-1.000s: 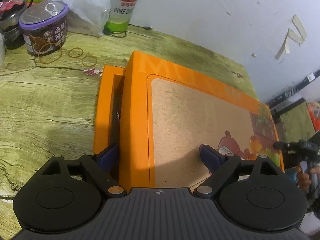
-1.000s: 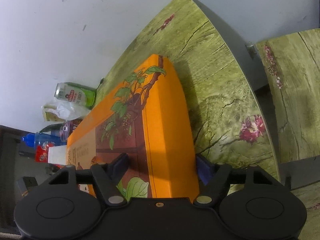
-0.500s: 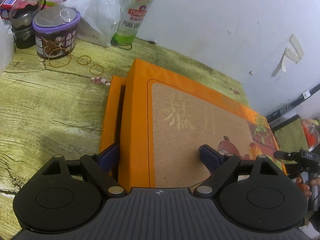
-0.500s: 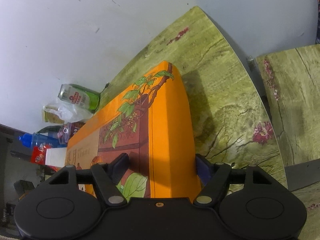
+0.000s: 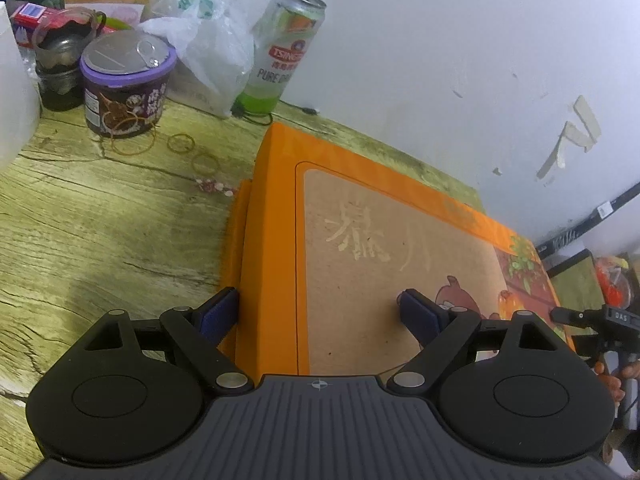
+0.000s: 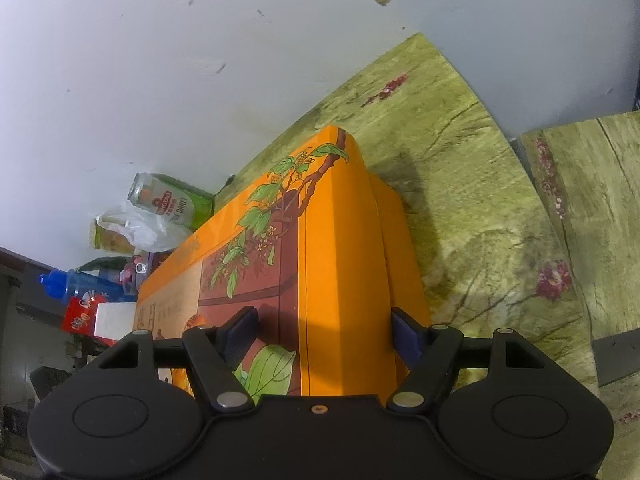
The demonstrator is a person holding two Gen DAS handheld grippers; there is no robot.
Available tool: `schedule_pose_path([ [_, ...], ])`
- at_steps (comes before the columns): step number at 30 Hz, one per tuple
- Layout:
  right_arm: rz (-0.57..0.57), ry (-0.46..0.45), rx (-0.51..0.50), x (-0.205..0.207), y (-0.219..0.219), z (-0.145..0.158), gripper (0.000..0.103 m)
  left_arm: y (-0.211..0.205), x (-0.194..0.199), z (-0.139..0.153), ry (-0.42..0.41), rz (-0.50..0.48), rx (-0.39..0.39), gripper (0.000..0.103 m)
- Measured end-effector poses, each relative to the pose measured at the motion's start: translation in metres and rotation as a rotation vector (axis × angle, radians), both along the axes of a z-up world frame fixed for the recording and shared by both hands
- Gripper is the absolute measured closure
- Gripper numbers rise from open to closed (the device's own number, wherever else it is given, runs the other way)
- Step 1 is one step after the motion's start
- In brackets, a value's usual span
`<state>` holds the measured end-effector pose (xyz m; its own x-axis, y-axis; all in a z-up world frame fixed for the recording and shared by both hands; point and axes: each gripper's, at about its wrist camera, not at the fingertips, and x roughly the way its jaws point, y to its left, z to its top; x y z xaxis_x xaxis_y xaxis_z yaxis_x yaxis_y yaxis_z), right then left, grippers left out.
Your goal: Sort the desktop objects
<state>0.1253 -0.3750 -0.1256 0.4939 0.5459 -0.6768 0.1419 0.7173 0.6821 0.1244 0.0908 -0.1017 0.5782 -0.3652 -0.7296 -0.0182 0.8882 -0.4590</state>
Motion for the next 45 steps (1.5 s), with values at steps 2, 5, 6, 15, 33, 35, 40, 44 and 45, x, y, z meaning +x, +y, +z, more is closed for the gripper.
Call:
schedule_pose_path([
  [2, 0.003, -0.001, 0.002, 0.002, 0.002, -0.001, 0.034, 0.003, 0.001, -0.002, 0.004, 0.004, 0.001, 0.015],
  [5, 0.004, 0.001, 0.005, 0.005, 0.006, -0.003, 0.034, 0.009, 0.002, -0.005, 0.014, 0.011, 0.000, 0.015],
  [6, 0.003, 0.001, 0.007, 0.006, 0.007, -0.004, 0.034, 0.010, 0.002, -0.006, 0.019, 0.015, -0.001, 0.015],
  [15, -0.003, -0.008, 0.025, 0.013, 0.012, -0.010, 0.034, 0.019, 0.009, -0.014, 0.058, 0.025, -0.014, 0.015],
  [33, -0.037, -0.002, 0.029, 0.009, 0.002, -0.010, 0.034, 0.009, 0.016, -0.024, 0.082, 0.013, -0.036, 0.015],
  [35, -0.041, 0.000, 0.033, 0.008, 0.001, -0.010, 0.034, 0.009, 0.016, -0.024, 0.084, 0.012, -0.036, 0.015],
  [40, -0.046, 0.000, 0.038, 0.007, 0.000, -0.011, 0.034, 0.008, 0.015, -0.025, 0.090, 0.010, -0.037, 0.015],
  [44, -0.043, 0.001, 0.034, 0.007, 0.000, -0.010, 0.034, 0.008, 0.014, -0.024, 0.093, 0.010, -0.037, 0.015],
  [45, -0.044, 0.002, 0.034, 0.006, 0.000, -0.010, 0.034, 0.008, 0.014, -0.024, 0.094, 0.010, -0.037, 0.015],
])
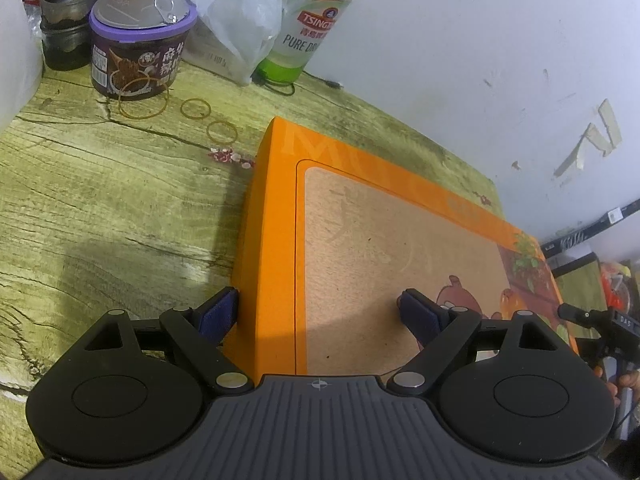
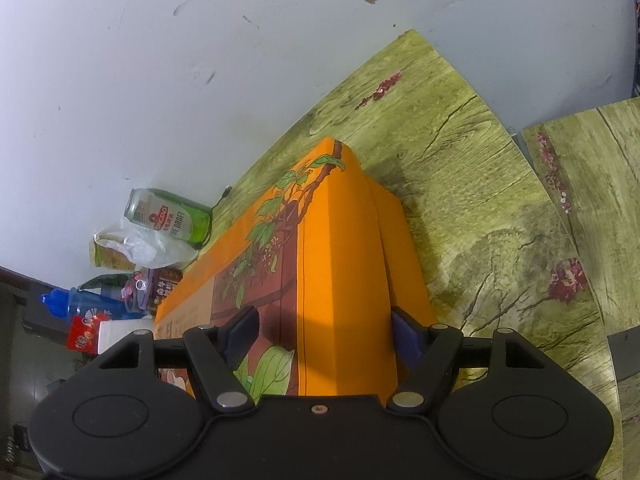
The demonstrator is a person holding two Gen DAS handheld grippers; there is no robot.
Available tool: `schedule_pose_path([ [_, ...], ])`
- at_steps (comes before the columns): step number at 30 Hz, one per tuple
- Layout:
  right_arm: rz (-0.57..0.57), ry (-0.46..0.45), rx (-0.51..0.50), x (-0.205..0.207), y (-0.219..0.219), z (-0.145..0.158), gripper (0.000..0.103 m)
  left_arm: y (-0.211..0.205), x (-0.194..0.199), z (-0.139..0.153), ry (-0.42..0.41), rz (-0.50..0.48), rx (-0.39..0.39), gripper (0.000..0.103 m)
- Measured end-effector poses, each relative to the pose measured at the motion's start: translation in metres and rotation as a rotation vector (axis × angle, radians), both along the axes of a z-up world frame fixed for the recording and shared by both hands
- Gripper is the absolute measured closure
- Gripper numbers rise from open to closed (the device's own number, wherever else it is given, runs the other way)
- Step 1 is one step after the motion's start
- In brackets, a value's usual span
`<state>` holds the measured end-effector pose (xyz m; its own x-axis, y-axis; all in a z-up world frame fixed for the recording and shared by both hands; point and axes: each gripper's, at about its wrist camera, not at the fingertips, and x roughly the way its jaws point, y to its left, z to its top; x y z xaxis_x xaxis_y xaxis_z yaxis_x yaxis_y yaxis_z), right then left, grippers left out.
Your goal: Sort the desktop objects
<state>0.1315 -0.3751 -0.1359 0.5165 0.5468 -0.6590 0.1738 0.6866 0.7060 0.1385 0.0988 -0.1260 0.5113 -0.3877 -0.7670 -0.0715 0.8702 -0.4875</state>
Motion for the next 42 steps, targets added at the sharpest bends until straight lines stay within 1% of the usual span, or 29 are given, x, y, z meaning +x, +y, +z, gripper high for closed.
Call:
schedule_pose_path([
  [16, -0.002, 0.017, -0.021, -0.002, 0.003, 0.004, 0.034, 0.001, 0.002, -0.003, 0.028, -0.008, -0.003, 0.014],
  [26, 0.017, 0.039, -0.068, 0.000, 0.009, 0.008, 0.034, 0.001, 0.005, -0.005, 0.054, -0.011, -0.001, 0.014],
  [31, 0.038, 0.051, -0.112, 0.003, 0.014, 0.012, 0.032, 0.001, 0.006, -0.006, 0.056, -0.009, 0.002, 0.013],
  [38, 0.050, 0.071, -0.136, 0.005, 0.017, 0.018, 0.032, 0.001, 0.006, -0.006, 0.061, -0.005, 0.004, 0.013],
  [42, 0.057, 0.084, -0.153, 0.006, 0.019, 0.019, 0.031, 0.000, 0.005, -0.006, 0.064, -0.008, 0.015, 0.013],
])
